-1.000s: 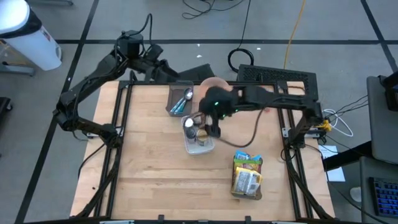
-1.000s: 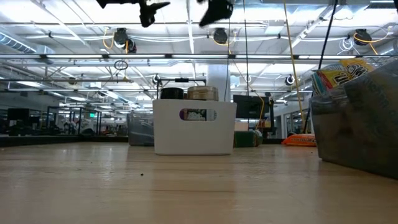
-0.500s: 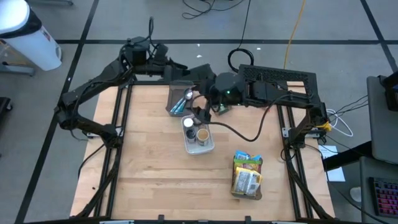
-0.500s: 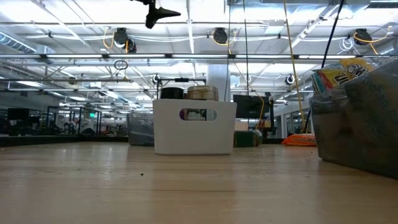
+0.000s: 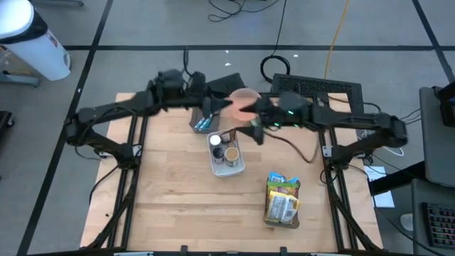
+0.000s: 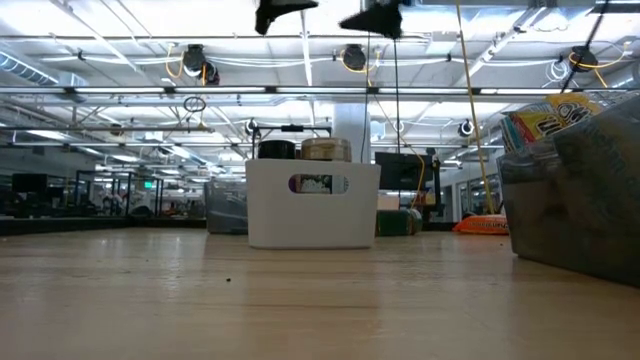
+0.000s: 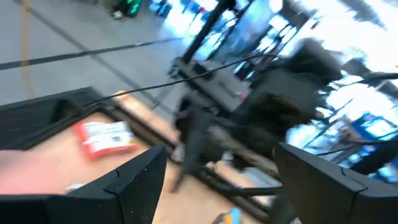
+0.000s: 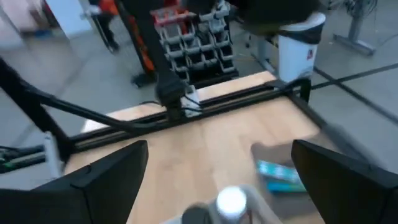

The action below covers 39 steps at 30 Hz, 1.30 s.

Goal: Pick & Place Food Item
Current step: Put orange noodle pack into the bottom black transparent bin

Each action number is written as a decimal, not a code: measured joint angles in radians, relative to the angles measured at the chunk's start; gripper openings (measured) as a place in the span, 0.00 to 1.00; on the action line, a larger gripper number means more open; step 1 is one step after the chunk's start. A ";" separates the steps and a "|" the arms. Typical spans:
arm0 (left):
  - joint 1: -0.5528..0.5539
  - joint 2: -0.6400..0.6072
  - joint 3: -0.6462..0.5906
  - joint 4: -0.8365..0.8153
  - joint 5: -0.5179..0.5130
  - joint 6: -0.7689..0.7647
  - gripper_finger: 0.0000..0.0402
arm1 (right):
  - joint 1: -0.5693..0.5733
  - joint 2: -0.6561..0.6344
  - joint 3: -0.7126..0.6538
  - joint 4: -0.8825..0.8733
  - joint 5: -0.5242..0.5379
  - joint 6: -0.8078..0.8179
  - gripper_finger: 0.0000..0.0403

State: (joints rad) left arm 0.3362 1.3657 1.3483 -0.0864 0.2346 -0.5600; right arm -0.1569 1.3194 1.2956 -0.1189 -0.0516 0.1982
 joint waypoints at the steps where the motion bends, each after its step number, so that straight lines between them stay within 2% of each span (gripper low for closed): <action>1: -0.029 0.010 -0.028 0.064 -0.019 -0.011 0.77 | -0.001 -0.045 -0.075 0.057 -0.003 0.027 0.97; 4: -0.100 0.029 -0.100 0.189 -0.084 -0.042 0.77 | -0.001 -0.173 -0.261 0.320 -0.002 0.074 0.97; 6: -0.146 0.056 -0.115 0.279 -0.165 -0.054 0.77 | -0.001 -0.247 -0.369 0.437 -0.002 0.096 0.97; 7: -0.162 0.060 -0.120 0.274 -0.200 -0.060 0.77 | -0.001 -0.277 -0.417 0.494 -0.003 0.106 0.97; 12: -0.245 0.143 -0.118 0.356 -0.331 -0.072 0.77 | -0.007 -0.409 -0.599 0.630 0.005 0.192 0.97; 16: -0.280 0.209 -0.116 0.453 -0.369 -0.103 0.77 | -0.051 -0.469 -0.673 0.634 0.028 0.267 0.97; 19: -0.280 0.238 -0.115 0.454 -0.370 -0.118 0.77 | -0.108 -0.485 -0.686 0.629 0.017 0.290 0.97; 26: -0.255 0.243 -0.115 0.419 -0.337 -0.093 0.77 | -0.257 -0.491 -0.682 0.606 -0.159 0.379 0.97; 29: -0.229 0.243 -0.115 0.411 -0.284 -0.089 0.77 | -0.319 -0.492 -0.640 0.488 -0.228 0.371 0.97; 32: -0.202 0.242 -0.115 0.374 -0.199 -0.090 0.77 | -0.360 -0.481 -0.547 0.264 -0.234 0.241 0.97; 39: -0.141 0.242 -0.115 0.324 -0.067 -0.071 0.77 | -0.410 -0.320 -0.229 -0.349 -0.076 -0.071 0.97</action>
State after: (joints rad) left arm 0.1954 1.6081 1.2335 0.2380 0.1678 -0.6312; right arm -0.5665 0.9990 1.0665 -0.4682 -0.1276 0.1270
